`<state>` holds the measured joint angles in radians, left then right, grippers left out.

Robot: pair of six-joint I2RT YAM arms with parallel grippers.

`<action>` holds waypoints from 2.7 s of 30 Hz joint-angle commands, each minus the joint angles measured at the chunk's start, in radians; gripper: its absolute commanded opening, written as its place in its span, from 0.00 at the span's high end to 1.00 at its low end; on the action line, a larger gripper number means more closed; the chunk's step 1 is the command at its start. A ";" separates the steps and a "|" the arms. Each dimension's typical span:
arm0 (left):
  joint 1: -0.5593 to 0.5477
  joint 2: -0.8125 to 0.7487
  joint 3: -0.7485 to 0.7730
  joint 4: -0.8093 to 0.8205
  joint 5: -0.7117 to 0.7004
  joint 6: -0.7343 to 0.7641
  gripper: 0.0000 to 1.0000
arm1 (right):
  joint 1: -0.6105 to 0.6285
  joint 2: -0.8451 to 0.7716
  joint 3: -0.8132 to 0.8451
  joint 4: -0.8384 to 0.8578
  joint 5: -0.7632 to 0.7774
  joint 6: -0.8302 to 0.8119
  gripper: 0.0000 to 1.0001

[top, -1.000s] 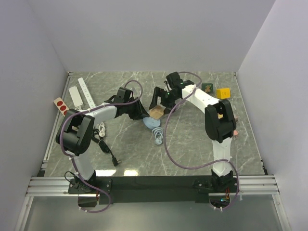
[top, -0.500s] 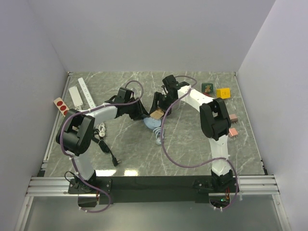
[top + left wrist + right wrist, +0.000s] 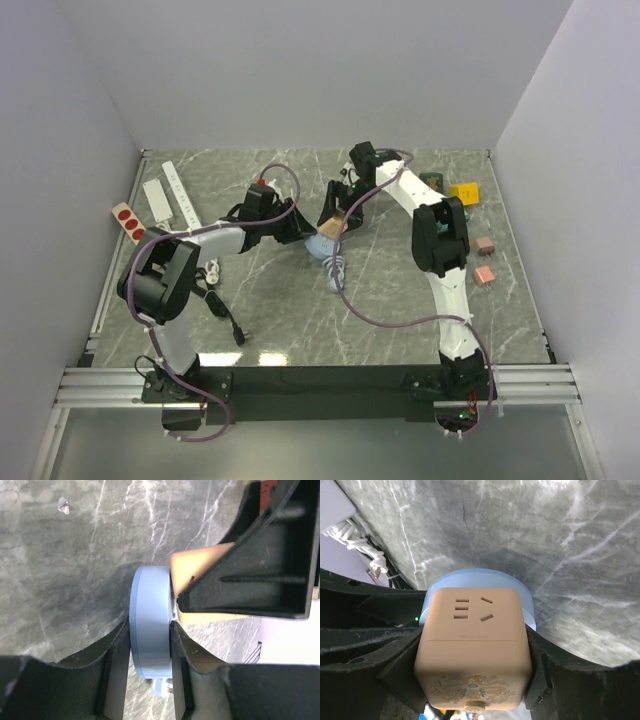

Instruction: Pull the plug off the socket

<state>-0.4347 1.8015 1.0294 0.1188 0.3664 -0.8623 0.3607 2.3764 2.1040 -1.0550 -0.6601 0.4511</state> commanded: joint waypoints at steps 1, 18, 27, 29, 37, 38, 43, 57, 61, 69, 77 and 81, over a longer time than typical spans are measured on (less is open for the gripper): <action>-0.001 -0.002 -0.063 -0.229 0.011 0.052 1.00 | -0.076 -0.179 -0.133 0.186 0.050 0.042 1.00; 0.001 0.027 0.029 -0.272 -0.003 0.068 1.00 | -0.081 -0.352 -0.368 0.342 0.060 0.048 1.00; 0.001 0.016 -0.015 -0.249 -0.004 0.060 1.00 | -0.146 -0.242 -0.200 0.217 -0.039 0.001 1.00; 0.001 0.019 0.001 -0.255 -0.006 0.063 1.00 | -0.103 -0.307 -0.306 0.337 -0.006 0.026 1.00; 0.011 0.007 0.064 -0.298 -0.009 0.081 1.00 | -0.123 -0.600 -0.720 0.500 0.347 0.169 1.00; 0.014 0.002 0.067 -0.300 -0.014 0.083 1.00 | -0.134 -0.609 -0.729 0.484 0.393 0.173 1.00; 0.082 -0.057 0.083 -0.320 -0.014 0.094 1.00 | -0.213 -0.651 -0.818 0.458 0.597 0.207 1.00; 0.416 0.011 0.334 -0.610 -0.248 0.290 1.00 | -0.296 -0.638 -0.812 0.354 0.810 0.251 0.95; 0.484 0.139 0.541 -0.747 -0.351 0.351 1.00 | -0.301 -0.637 -0.825 0.360 0.803 0.253 0.89; 0.530 0.380 0.865 -0.898 -0.492 0.417 1.00 | -0.302 -0.605 -0.820 0.352 0.807 0.251 0.80; 0.600 0.414 0.825 -0.871 -0.488 0.404 0.75 | -0.316 -0.580 -0.793 0.339 0.843 0.262 0.45; 0.611 0.412 0.804 -0.857 -0.472 0.387 0.57 | -0.338 -0.556 -0.754 0.316 0.863 0.271 0.44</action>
<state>0.1455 2.1593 1.8774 -0.6624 -0.0349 -0.5007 0.0463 1.8084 1.2884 -0.7235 0.1463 0.6991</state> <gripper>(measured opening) 0.416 0.666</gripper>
